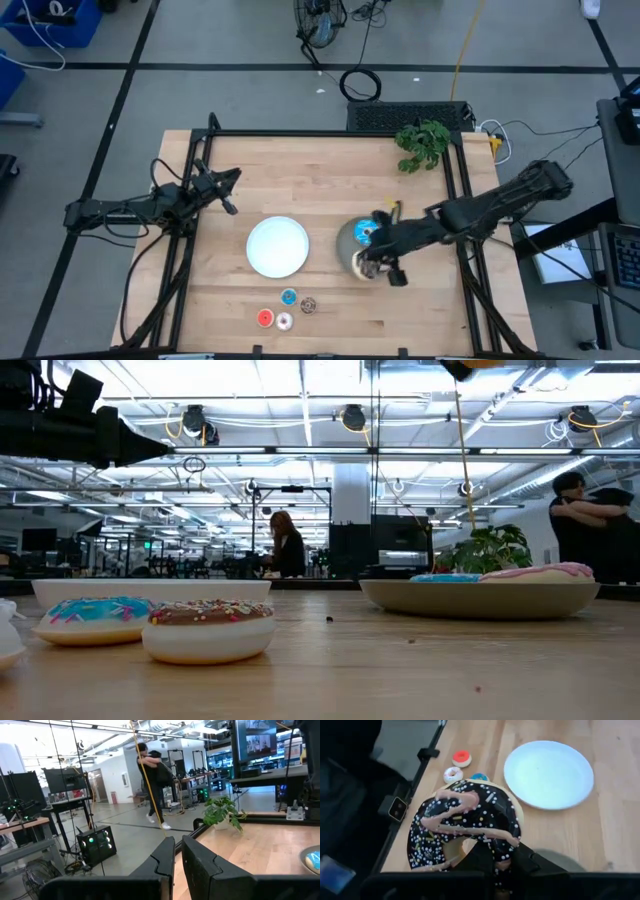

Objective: Pick & Place donuts
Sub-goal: Put the large black donut on the gray plate

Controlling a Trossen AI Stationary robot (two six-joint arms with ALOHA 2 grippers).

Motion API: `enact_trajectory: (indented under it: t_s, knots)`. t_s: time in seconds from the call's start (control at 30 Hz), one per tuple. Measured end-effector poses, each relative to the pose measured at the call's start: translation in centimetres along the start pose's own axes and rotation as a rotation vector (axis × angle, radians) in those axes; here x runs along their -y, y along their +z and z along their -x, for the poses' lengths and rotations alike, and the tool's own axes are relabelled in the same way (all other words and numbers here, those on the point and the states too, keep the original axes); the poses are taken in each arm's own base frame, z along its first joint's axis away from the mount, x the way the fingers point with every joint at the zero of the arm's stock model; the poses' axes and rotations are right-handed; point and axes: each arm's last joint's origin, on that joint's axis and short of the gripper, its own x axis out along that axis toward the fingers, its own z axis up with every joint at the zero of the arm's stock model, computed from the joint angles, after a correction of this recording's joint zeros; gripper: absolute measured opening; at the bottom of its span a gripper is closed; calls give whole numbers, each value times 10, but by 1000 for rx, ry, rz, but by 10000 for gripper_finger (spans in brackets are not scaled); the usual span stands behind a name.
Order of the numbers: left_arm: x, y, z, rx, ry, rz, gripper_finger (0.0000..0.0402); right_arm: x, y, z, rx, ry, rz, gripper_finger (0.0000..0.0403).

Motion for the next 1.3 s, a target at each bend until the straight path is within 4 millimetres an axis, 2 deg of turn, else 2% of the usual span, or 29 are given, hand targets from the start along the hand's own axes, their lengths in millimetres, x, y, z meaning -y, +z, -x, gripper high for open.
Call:
enact_trajectory:
  t_s: [0.1,0.3,0.47,0.6,0.73,1.07,1.3]
  knots:
    - [0,0,0,1,0,1,42,8,-25,13,79,-18,-54,12]
    - [0,0,0,1,0,2,42,21,-75,27,228,-4,-90,10]
    - [0,0,0,3,1,4,42,30,-111,30,314,-12,-121,10]
    - [0,0,0,2,1,4,42,35,-129,31,357,-8,-153,10]
    - [0,0,0,2,1,4,42,38,-140,31,370,-17,-168,10]
    - [0,0,0,2,1,-3,42,45,-137,30,409,-51,-293,9]
    - [0,0,0,4,2,-2,42,50,-119,28,396,-43,-334,9]
